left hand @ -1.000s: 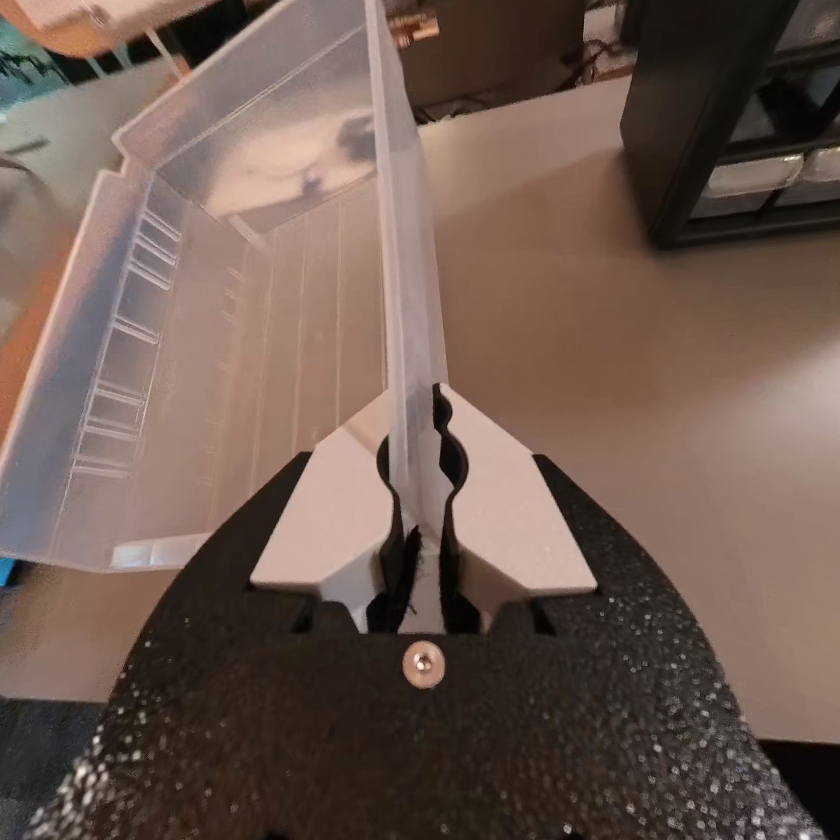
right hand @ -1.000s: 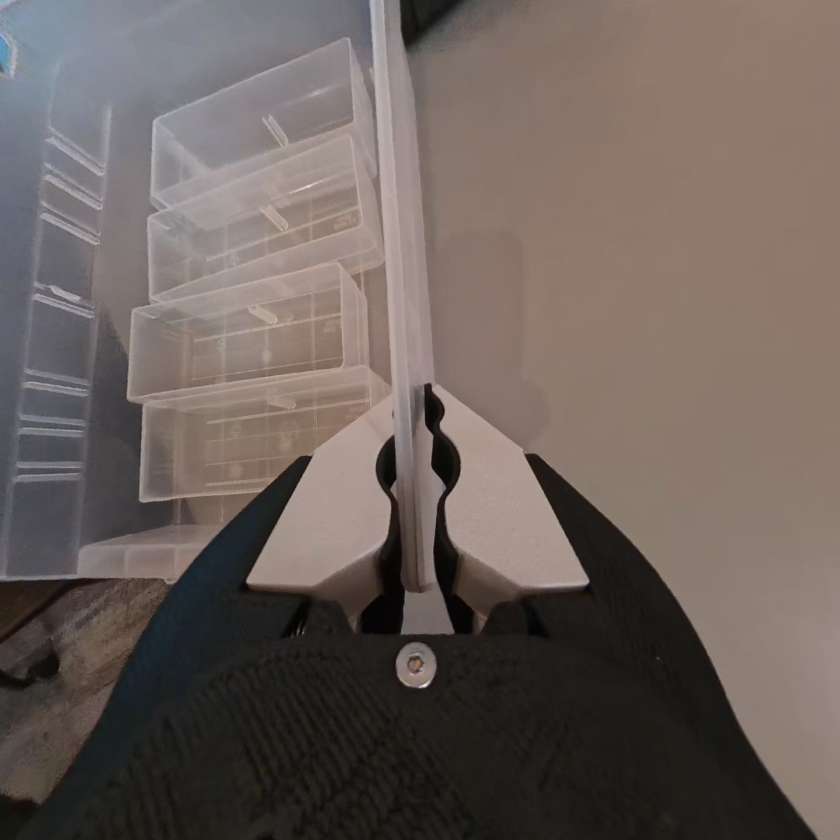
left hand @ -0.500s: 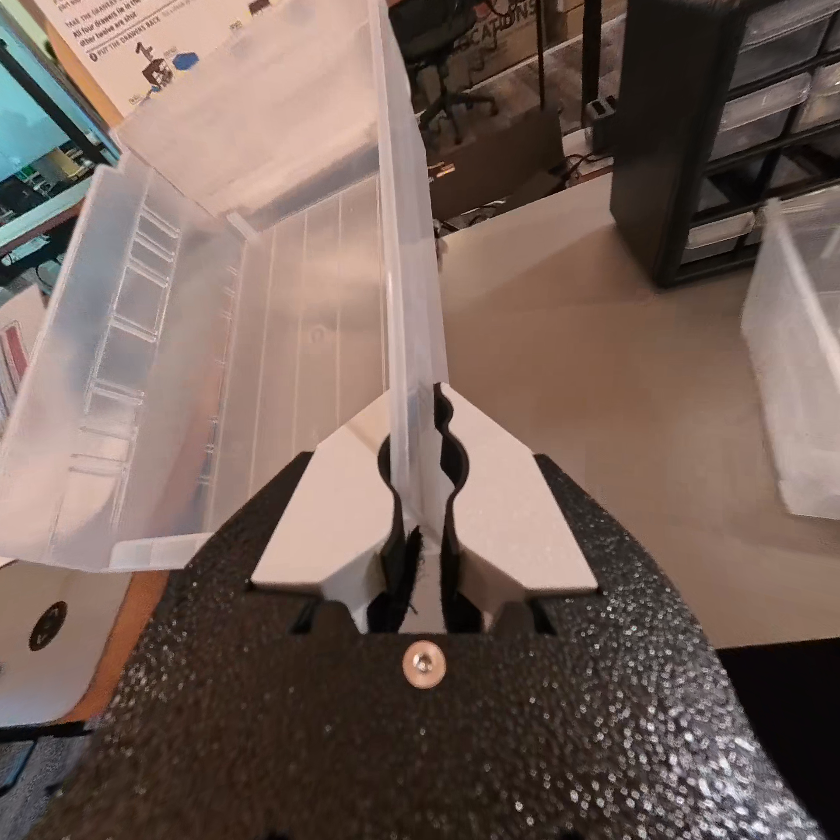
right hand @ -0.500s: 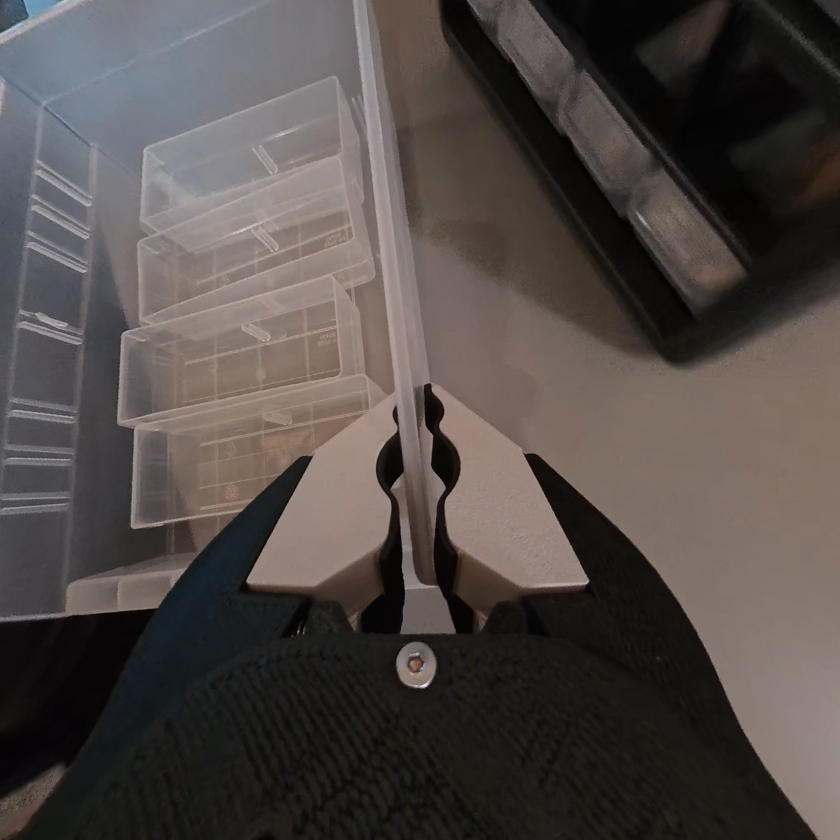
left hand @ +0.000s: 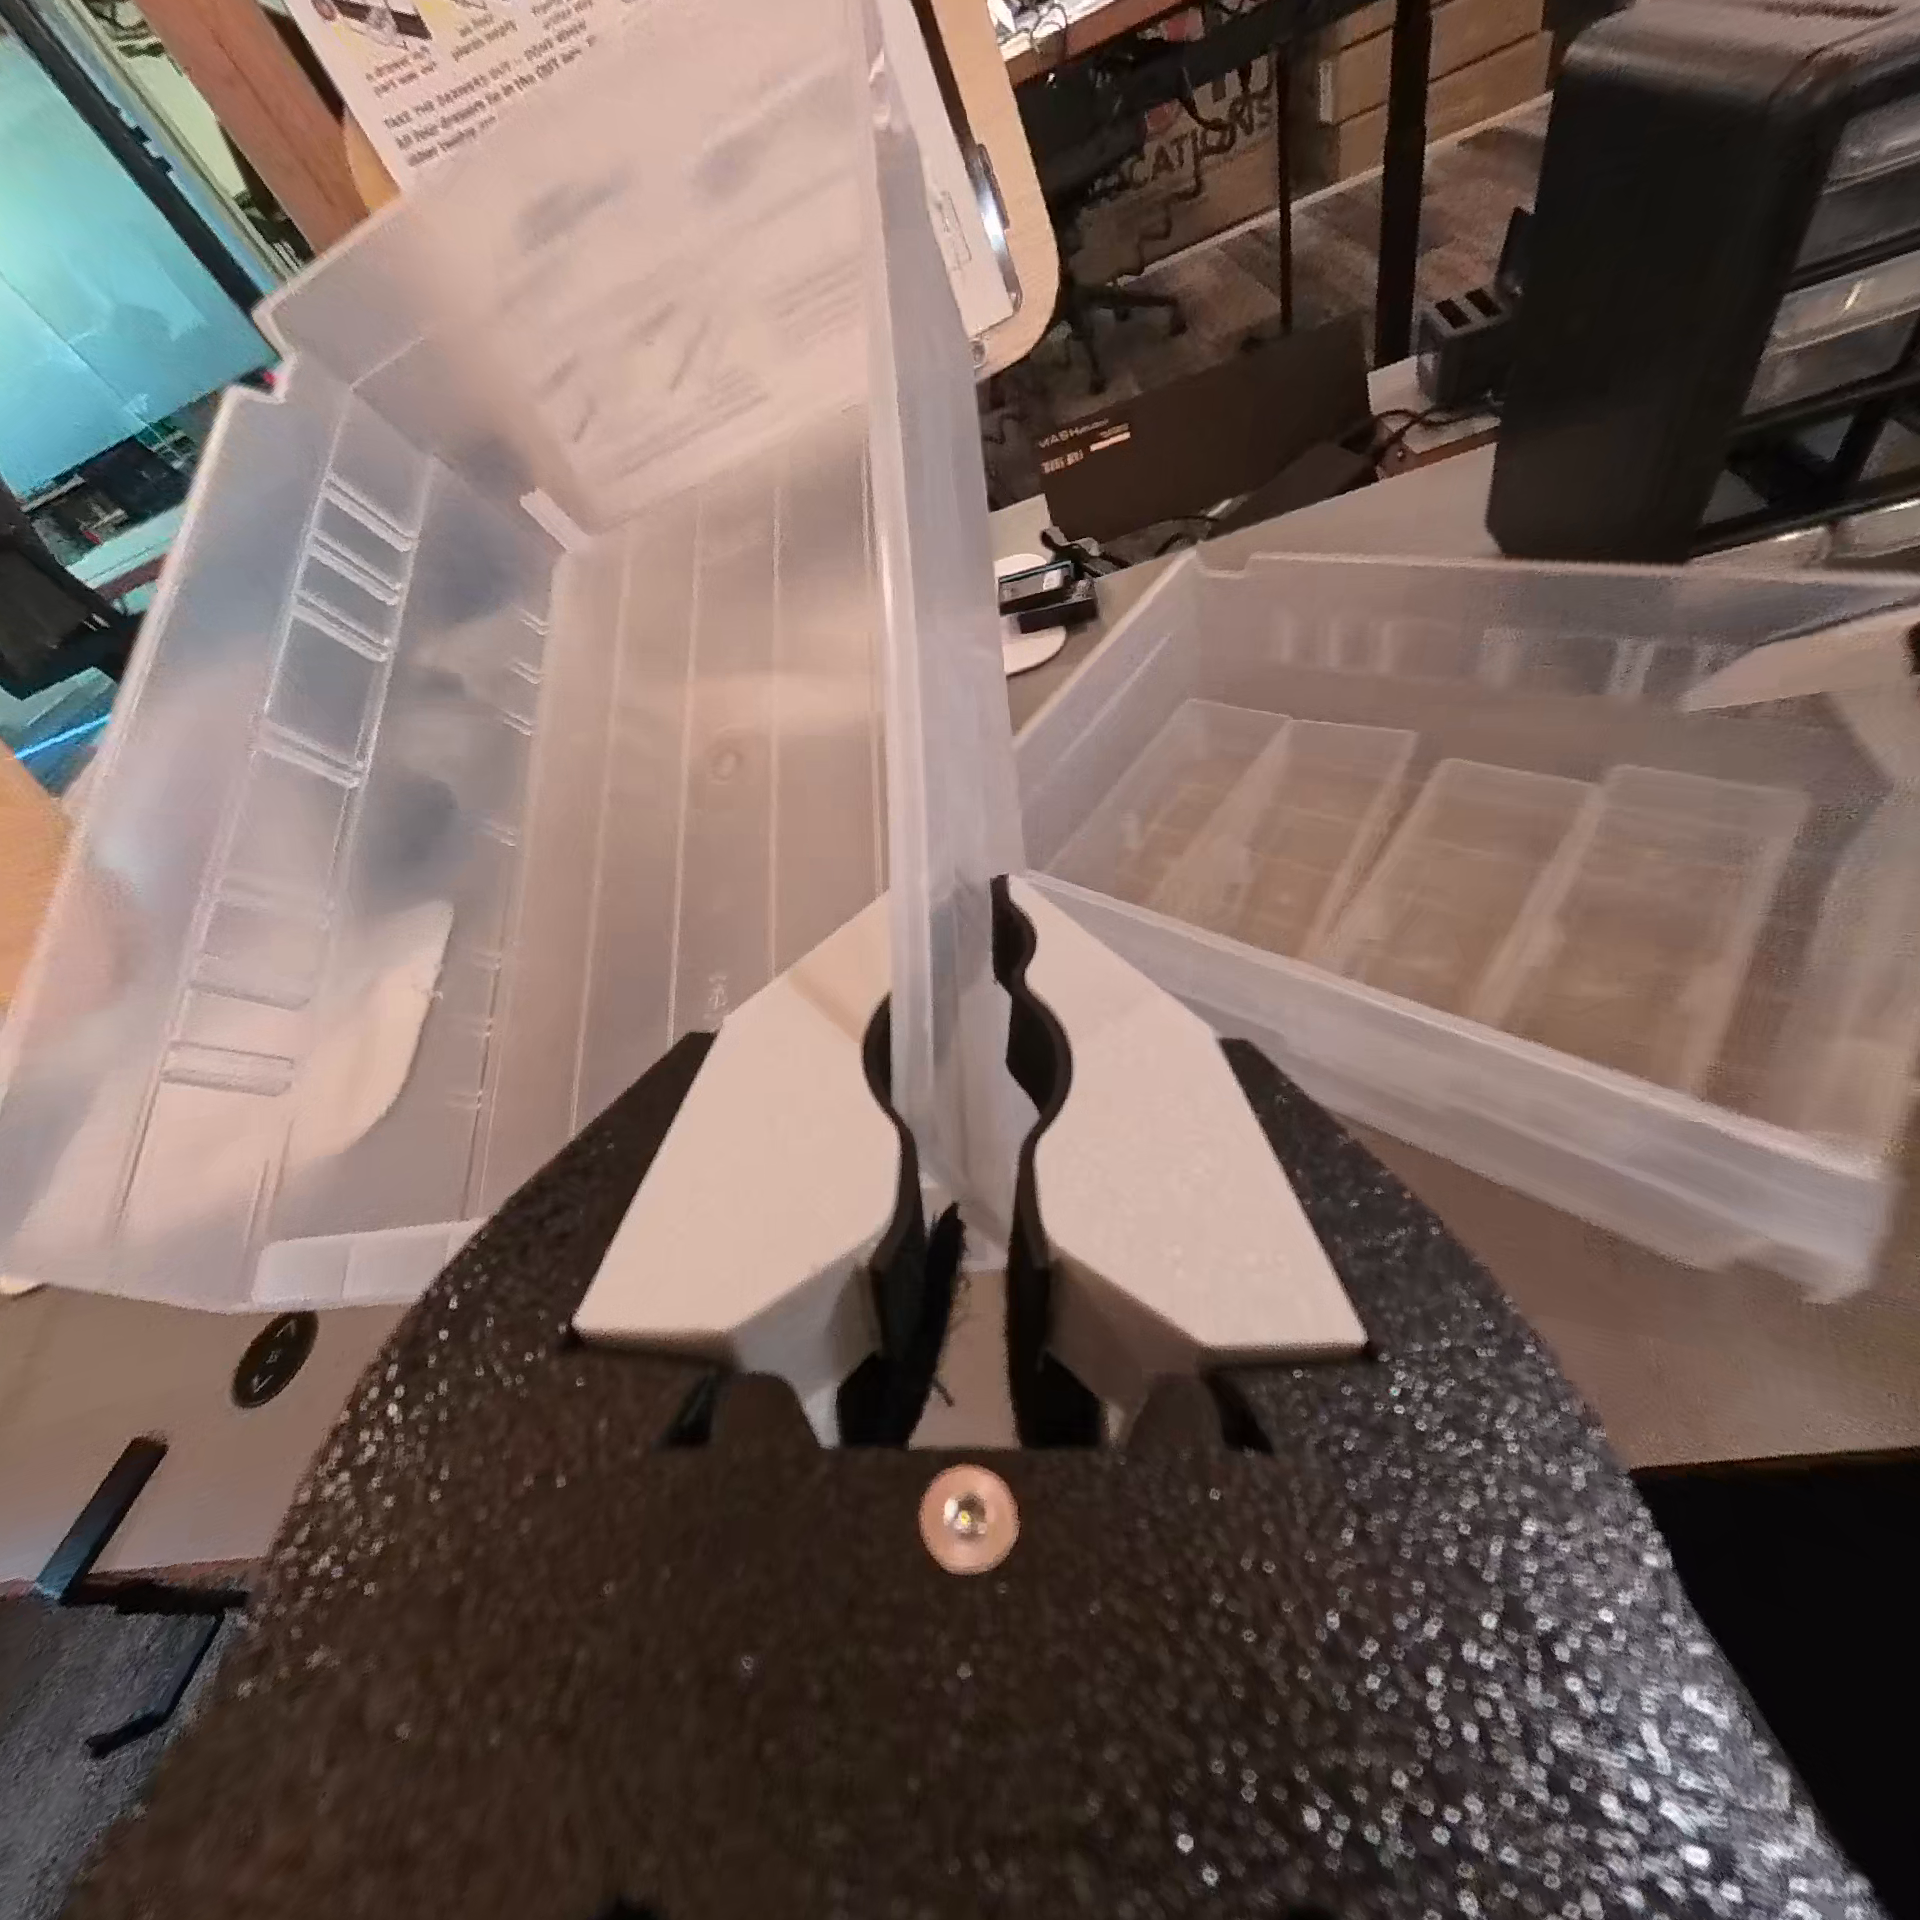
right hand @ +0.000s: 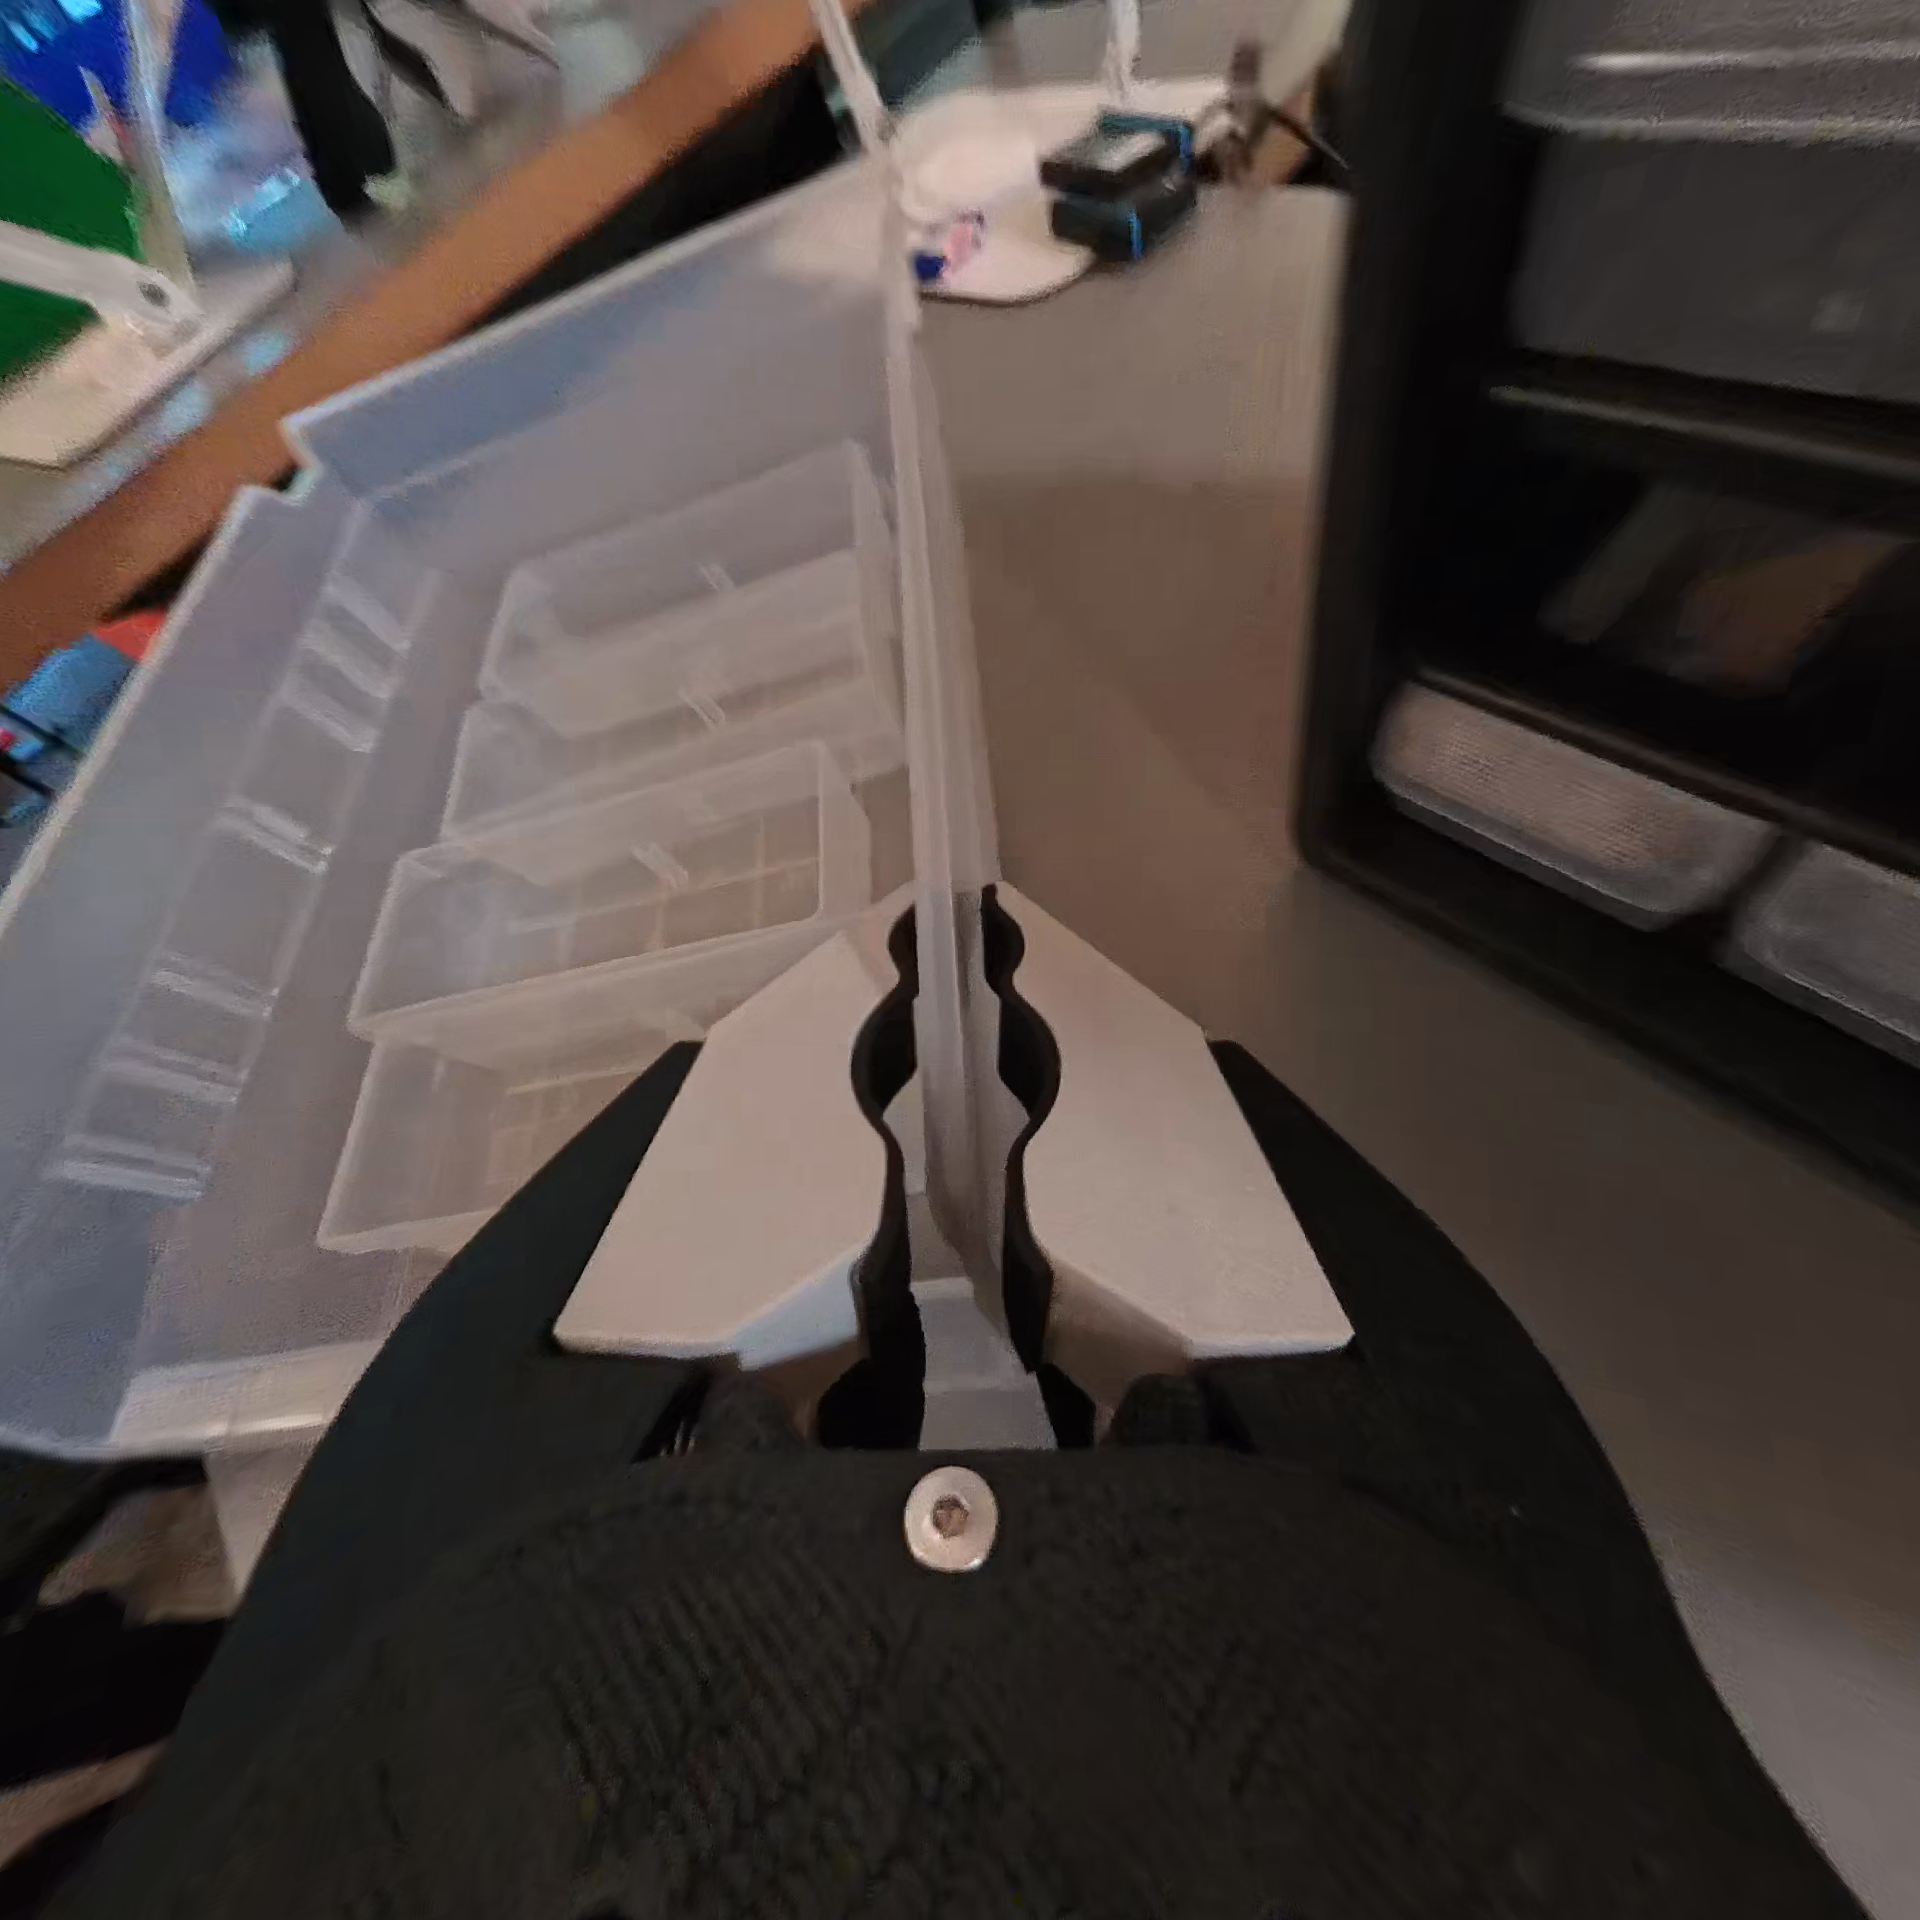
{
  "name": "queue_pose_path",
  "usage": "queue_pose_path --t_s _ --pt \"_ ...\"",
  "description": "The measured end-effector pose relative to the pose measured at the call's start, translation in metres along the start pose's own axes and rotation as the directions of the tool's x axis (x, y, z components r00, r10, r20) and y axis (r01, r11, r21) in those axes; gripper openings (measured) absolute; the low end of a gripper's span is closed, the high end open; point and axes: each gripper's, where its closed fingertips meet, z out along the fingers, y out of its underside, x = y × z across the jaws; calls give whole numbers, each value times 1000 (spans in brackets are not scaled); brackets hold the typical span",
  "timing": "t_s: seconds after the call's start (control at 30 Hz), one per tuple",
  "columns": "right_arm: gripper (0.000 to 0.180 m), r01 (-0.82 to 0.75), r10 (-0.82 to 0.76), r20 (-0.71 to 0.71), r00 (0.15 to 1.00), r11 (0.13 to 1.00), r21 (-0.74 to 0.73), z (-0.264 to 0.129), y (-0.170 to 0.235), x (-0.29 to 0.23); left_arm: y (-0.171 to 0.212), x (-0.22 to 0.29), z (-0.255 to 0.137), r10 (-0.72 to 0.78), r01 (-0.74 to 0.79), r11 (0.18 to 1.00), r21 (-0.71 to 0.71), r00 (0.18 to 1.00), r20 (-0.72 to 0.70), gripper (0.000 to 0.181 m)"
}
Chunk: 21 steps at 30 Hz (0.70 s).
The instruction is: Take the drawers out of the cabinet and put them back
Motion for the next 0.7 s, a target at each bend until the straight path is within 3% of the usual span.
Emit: queue_pose_path --t_s 0.2,0.33,0.43,0.53,0.63,0.7 --pt "38 39 -42 205 978 999 18 36 0 -82 -14 7 -8 9 -9 1000 21 1000 -10 6" --pt "42 103 -152 238 959 973 206 5 -25 -94 -41 34 -13 38 -32 995 94 997 -61 6" --pt "42 194 -274 117 955 870 454 -68 -58 -76 -70 67 -20 79 -55 982 183 989 -128 5" --pt "41 333 -313 -149 938 694 639 -169 -89 -36 -107 118 -26 138 -65 952 301 963 -230 5" --pt "42 486 -219 -442 870 532 694 -281 -108 13 -148 185 -33 220 -43 903 427 901 -373 5" --pt "42 565 -106 -592 799 470 678 -354 -108 45 -173 238 -37 283 -12 868 496 833 -475 5"
